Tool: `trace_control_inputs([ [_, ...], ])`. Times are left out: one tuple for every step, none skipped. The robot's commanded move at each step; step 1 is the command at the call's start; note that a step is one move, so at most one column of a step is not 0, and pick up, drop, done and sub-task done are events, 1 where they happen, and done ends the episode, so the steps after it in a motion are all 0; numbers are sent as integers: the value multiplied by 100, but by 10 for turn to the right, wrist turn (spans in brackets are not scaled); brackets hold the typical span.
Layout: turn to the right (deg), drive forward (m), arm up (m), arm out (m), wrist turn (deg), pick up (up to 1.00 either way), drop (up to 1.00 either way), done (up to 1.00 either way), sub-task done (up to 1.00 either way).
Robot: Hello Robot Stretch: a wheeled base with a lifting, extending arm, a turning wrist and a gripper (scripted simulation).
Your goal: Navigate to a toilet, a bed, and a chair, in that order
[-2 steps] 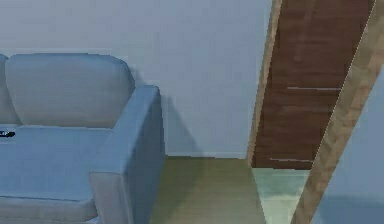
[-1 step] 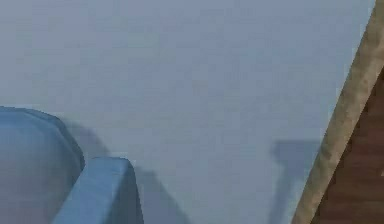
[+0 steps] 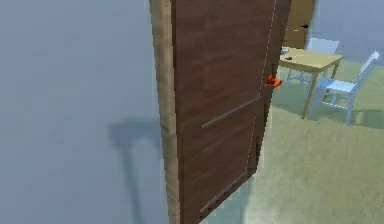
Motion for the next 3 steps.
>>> trace_control_inputs([
  [210,0,0,0,0,0,0,0,0],
  [0,70,0,0,0,0,0,0,0],
  [360,0,0,0,0,0,0,0,0],
])
